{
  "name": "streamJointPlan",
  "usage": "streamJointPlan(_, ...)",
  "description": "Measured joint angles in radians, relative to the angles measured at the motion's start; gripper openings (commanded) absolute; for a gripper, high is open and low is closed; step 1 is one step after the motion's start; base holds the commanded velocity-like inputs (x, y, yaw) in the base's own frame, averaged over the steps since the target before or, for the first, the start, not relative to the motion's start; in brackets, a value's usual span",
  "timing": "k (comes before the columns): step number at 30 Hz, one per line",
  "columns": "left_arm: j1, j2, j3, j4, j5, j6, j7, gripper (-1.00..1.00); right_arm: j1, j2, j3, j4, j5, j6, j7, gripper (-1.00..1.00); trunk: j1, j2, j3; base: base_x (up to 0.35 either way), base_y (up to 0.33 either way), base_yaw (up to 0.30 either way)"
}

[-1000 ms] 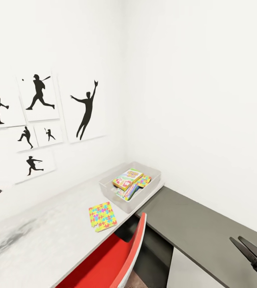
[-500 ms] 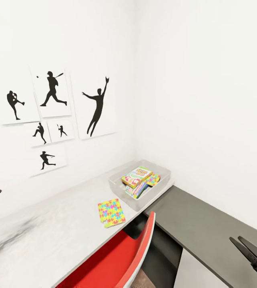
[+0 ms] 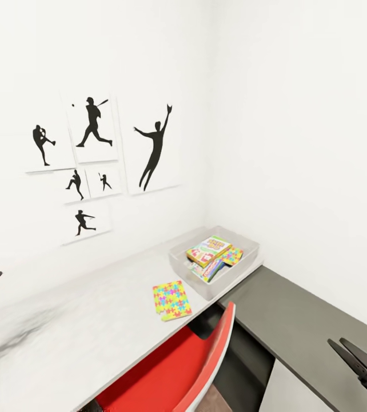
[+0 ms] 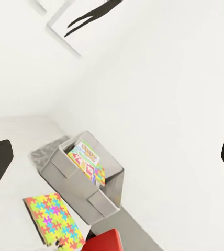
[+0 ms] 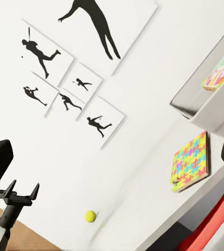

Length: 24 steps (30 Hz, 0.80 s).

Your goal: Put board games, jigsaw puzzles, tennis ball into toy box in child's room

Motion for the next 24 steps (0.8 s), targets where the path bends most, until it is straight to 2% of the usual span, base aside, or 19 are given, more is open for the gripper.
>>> streamJointPlan(24,0.0,0.0,0.0,0.0,0.0,0.0,0.0,1.0,0.0,-0.001,0.001,0.0,0.001,0.001,-0.003,1.0,0.0,0.0,-0.035,0.0,0.0,0.168)
